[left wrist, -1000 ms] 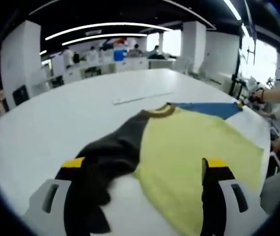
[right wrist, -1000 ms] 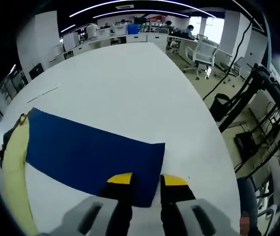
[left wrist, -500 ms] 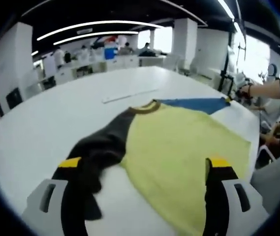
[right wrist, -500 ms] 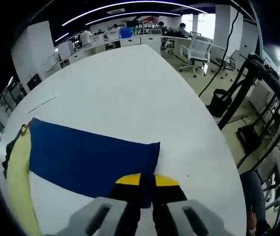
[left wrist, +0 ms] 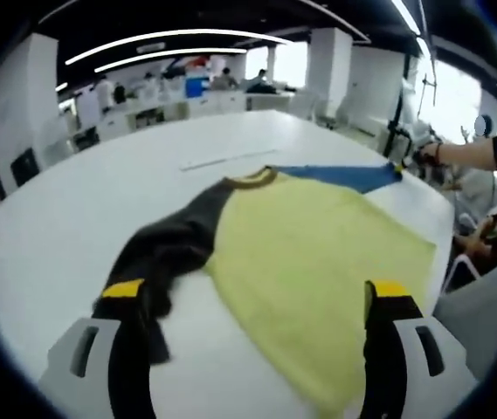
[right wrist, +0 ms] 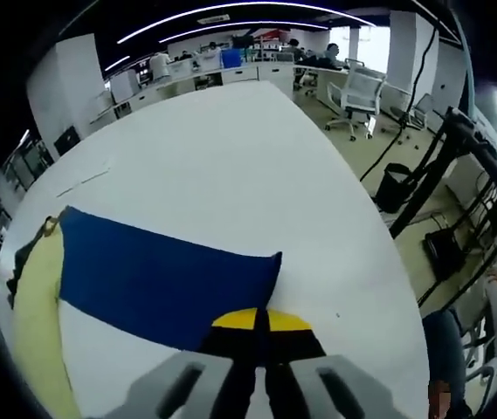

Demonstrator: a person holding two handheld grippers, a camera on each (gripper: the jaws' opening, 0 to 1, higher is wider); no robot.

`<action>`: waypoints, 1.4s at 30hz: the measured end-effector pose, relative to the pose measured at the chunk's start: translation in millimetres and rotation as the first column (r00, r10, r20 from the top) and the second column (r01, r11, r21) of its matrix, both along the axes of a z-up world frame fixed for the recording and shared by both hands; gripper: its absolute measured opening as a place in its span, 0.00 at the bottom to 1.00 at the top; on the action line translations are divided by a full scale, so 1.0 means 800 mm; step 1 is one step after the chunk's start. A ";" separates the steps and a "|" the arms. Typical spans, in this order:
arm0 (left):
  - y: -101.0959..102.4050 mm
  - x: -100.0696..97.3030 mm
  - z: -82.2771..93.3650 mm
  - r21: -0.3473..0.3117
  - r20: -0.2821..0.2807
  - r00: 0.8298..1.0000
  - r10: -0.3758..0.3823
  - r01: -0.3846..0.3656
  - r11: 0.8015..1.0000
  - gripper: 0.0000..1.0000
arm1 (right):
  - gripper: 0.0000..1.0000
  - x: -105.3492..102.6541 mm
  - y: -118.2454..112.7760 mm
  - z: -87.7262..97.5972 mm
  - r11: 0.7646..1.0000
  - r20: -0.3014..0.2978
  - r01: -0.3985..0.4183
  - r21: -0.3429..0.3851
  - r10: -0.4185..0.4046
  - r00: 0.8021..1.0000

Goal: Fold the garment on the visible template until the final outline fits inside the template.

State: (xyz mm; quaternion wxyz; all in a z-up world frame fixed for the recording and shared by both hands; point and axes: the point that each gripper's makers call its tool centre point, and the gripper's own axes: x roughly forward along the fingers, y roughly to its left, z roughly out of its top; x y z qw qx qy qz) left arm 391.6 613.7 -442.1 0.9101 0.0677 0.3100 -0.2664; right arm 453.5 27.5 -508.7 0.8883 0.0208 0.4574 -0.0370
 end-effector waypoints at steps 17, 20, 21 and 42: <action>0.008 -0.029 0.013 -0.001 0.005 1.000 0.023 -0.023 1.000 0.99 | 0.00 0.039 0.047 0.032 0.994 0.047 -0.107 0.022 0.106 0.993; 0.007 -0.032 0.012 0.003 -0.003 1.000 0.018 -0.018 1.000 0.99 | 0.00 0.041 0.055 0.033 0.993 0.032 -0.120 0.015 0.120 0.992; 0.007 -0.034 0.012 0.008 -0.003 1.000 0.010 -0.010 1.000 0.99 | 0.00 0.042 0.058 0.033 0.993 0.031 -0.119 0.020 0.118 0.992; 0.012 -0.041 0.014 -0.022 -0.003 1.000 0.002 -0.002 1.000 0.99 | 0.00 0.059 0.174 0.054 0.962 0.018 -0.262 0.075 0.262 0.965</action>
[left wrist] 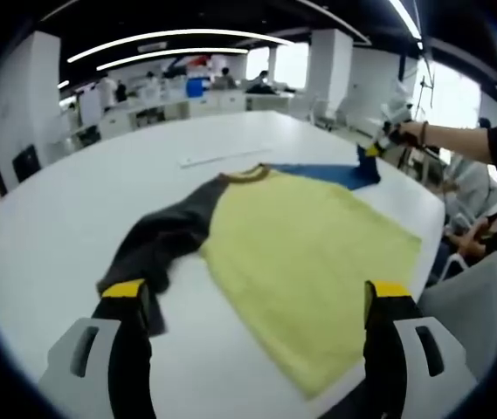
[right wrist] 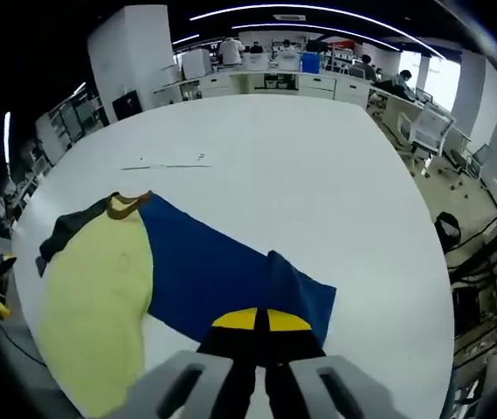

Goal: Fold the garment on the visible template until the final outline fits inside the template.

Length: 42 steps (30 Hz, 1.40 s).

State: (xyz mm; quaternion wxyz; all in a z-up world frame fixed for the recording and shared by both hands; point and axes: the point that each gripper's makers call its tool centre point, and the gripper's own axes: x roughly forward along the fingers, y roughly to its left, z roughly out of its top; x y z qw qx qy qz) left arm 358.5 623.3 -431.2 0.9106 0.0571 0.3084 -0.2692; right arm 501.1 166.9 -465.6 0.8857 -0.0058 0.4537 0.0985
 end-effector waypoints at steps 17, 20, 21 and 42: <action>-0.009 -0.003 0.000 -0.015 -0.011 1.000 -0.028 0.027 1.000 0.96 | 0.00 0.023 0.102 0.014 0.991 0.028 -0.106 0.078 0.104 0.994; -0.013 -0.003 0.002 -0.022 -0.001 0.999 -0.035 0.035 0.999 0.96 | 0.00 0.026 0.115 0.017 0.990 0.033 -0.116 0.084 0.113 0.993; -0.016 -0.004 0.003 -0.029 0.000 0.999 -0.040 0.040 0.999 0.96 | 0.00 0.027 0.118 0.017 0.989 0.032 -0.118 0.086 0.115 0.993; -0.032 -0.008 -0.001 -0.048 -0.005 0.998 -0.059 0.059 0.997 0.97 | 0.00 0.044 0.207 0.019 0.969 0.026 -0.217 0.121 0.215 0.976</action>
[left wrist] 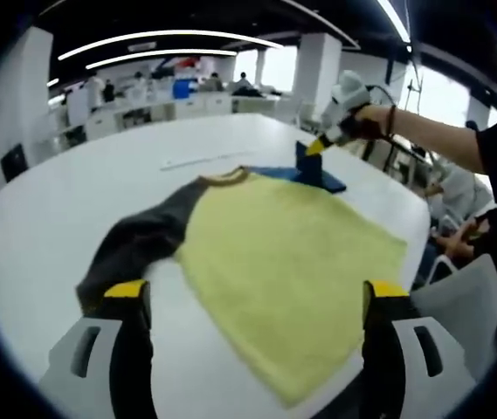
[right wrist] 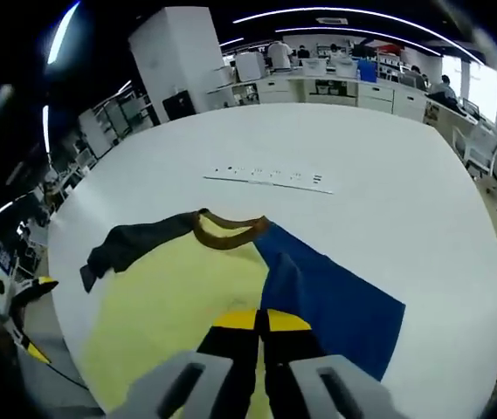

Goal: Fold the garment on the visible template until the final outline fits inside the template.

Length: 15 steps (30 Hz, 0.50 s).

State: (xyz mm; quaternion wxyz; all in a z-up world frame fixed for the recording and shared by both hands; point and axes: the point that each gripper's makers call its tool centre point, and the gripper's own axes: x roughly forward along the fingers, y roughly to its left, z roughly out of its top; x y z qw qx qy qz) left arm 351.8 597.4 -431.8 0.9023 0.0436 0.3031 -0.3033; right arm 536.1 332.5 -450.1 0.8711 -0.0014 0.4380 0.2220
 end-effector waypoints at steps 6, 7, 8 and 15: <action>0.008 0.000 -0.003 0.009 -0.006 1.000 0.022 -0.022 1.000 0.96 | 0.00 0.002 0.023 0.000 1.000 0.000 -0.021 0.008 0.021 1.000; 0.009 0.000 -0.003 0.011 -0.007 1.000 0.023 -0.023 1.000 0.96 | 0.00 0.002 0.026 0.000 1.000 0.002 -0.026 0.005 0.026 1.000; 0.010 0.000 -0.004 0.012 -0.008 1.000 0.026 -0.025 1.000 0.96 | 0.00 0.001 0.030 0.000 1.000 0.003 -0.030 0.004 0.030 1.000; 0.013 -0.002 -0.007 0.014 -0.014 0.999 0.032 -0.031 0.999 0.96 | 0.00 0.000 0.058 0.002 0.998 0.006 -0.059 0.019 0.059 0.998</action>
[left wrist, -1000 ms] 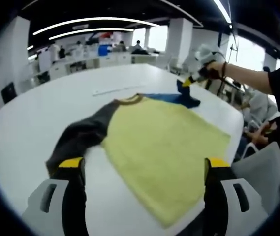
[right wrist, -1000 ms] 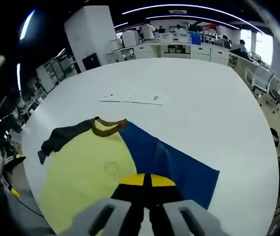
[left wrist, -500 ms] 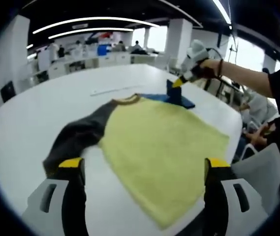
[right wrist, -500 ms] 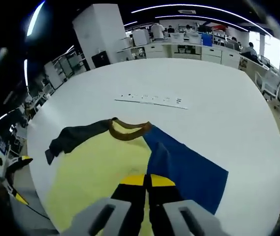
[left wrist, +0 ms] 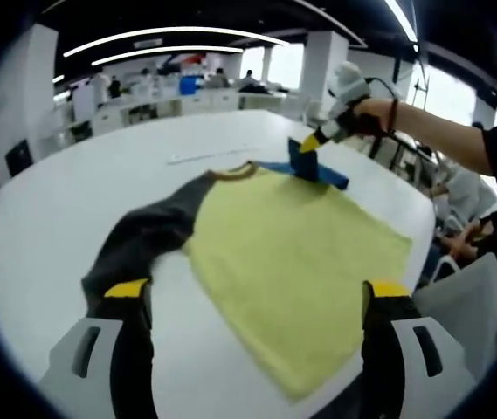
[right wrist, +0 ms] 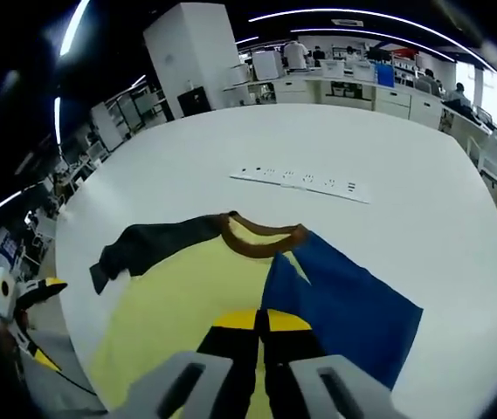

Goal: Fold the garment on the visible template until the final outline fits inside the template.

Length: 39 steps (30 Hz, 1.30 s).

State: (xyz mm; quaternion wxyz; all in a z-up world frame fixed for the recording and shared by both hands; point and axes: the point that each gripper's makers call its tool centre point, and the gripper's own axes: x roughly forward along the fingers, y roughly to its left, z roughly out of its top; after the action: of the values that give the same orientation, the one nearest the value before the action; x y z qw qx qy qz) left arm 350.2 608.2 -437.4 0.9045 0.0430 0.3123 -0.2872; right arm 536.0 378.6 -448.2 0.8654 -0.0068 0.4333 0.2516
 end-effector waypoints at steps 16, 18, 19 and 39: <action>0.002 -0.003 -0.002 0.001 -0.006 1.000 0.002 -0.002 1.000 0.97 | 0.00 -0.010 0.061 0.003 0.997 0.000 -0.074 0.011 0.074 0.997; 0.002 -0.003 -0.002 -0.003 -0.005 1.000 0.003 -0.003 1.000 0.97 | 0.00 -0.012 0.070 0.005 0.996 0.002 -0.084 0.014 0.084 0.996; 0.002 -0.003 -0.001 -0.006 -0.003 1.000 0.004 -0.004 1.000 0.97 | 0.00 -0.012 0.075 0.005 0.996 0.003 -0.091 0.015 0.091 0.996; 0.008 -0.005 -0.005 -0.003 -0.016 1.000 0.013 -0.013 1.000 0.96 | 0.00 -0.023 0.136 0.010 0.988 0.005 -0.152 0.042 0.152 0.988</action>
State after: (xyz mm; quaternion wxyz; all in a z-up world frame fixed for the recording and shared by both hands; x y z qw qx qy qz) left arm 346.3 614.4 -441.3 0.9039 0.0369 0.3195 -0.2821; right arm 517.8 487.5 -440.3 0.8441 -0.0215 0.4253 0.3259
